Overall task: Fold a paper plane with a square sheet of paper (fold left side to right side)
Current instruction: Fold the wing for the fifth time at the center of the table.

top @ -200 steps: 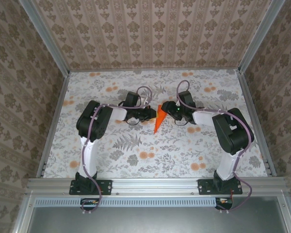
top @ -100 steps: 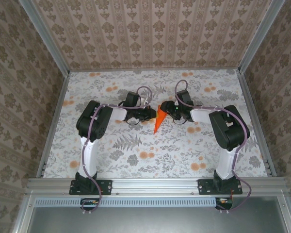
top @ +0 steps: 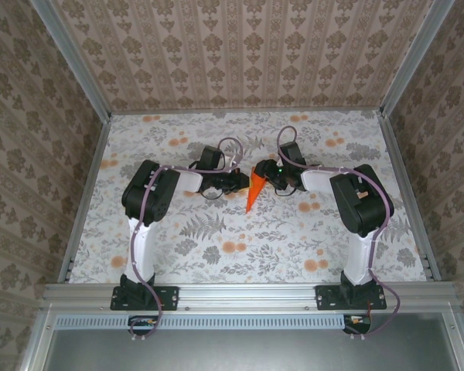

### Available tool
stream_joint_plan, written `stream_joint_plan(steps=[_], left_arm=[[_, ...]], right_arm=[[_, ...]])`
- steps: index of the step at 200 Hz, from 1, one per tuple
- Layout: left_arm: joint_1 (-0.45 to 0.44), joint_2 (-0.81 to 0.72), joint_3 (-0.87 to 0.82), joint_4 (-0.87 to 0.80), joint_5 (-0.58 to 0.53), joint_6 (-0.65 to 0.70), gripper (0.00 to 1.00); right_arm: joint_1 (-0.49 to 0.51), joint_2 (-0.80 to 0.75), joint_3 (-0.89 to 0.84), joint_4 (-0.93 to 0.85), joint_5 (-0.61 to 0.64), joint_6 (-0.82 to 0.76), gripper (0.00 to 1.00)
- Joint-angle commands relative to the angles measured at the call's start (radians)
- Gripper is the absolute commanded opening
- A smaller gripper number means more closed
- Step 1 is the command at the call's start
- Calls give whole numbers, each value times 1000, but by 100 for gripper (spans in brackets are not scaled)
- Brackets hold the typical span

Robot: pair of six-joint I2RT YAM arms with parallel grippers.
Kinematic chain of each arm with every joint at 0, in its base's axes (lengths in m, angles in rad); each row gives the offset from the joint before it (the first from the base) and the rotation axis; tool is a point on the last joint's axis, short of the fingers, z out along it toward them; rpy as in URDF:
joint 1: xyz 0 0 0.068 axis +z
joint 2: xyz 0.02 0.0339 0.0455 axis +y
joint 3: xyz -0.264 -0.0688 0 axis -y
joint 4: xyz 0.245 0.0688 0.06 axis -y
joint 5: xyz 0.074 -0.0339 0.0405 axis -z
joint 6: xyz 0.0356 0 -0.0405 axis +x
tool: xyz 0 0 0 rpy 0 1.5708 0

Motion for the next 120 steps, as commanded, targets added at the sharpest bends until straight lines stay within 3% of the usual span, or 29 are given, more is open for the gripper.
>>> stream_joint_plan(steps=[1, 120], left_arm=[[6, 1, 29, -18, 14, 41, 8], [9, -6, 69, -86, 2, 100, 8]], right_arm=[[2, 30, 32, -93, 20, -8, 59], [10, 80, 78, -199, 27, -29, 59]])
